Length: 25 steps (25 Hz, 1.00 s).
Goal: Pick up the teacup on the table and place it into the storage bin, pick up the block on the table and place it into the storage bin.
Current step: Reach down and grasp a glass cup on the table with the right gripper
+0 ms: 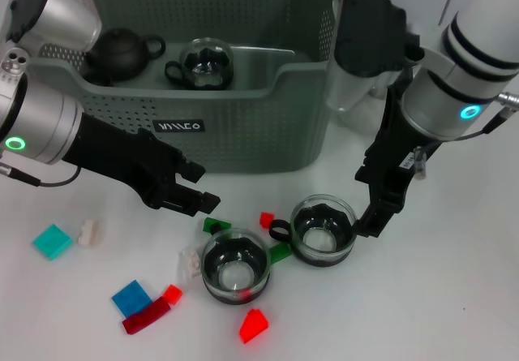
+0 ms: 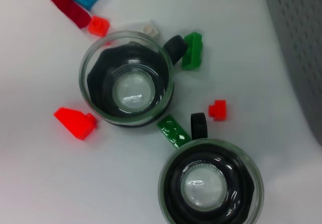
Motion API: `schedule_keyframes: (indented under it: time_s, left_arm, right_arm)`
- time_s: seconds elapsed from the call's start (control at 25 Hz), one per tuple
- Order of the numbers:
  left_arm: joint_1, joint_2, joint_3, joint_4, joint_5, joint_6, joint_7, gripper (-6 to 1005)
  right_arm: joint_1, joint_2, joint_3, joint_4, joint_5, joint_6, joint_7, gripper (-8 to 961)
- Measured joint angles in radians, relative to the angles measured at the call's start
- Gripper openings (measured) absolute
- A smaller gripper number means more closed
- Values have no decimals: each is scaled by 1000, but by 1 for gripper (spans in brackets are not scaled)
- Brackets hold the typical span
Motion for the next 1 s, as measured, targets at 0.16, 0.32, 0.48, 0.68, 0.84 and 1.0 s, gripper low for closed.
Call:
schedule_keyframes:
  time_s: [0.16, 0.32, 0.48, 0.68, 0.84, 1.0]
  left_arm:
    - [0, -2, 0, -2, -1, -8, 0, 568]
    - [0, -2, -1, -5, -2, -13, 0, 568]
    - [0, -3, -1, -5, -3, -15, 1, 568]
    - [2, -5, -1, -9, -17, -26, 7, 568]
    - [2, -5, -1, -20, -24, -34, 14, 568]
    - [2, -2, -1, -32, -25, -38, 15, 568]
  right_arm:
    - [-3, 1, -29, 4, 1, 28, -5, 895]
    - [-4, 1, -40, 18, 1, 60, -7, 895]
    - [0, 1, -47, 50, 1, 94, -9, 894]
    - [6, 6, -62, 83, 2, 129, -6, 894]
    - [5, 8, -79, 91, 7, 157, 6, 894]
    - [2, 8, -81, 104, 9, 192, 20, 894]
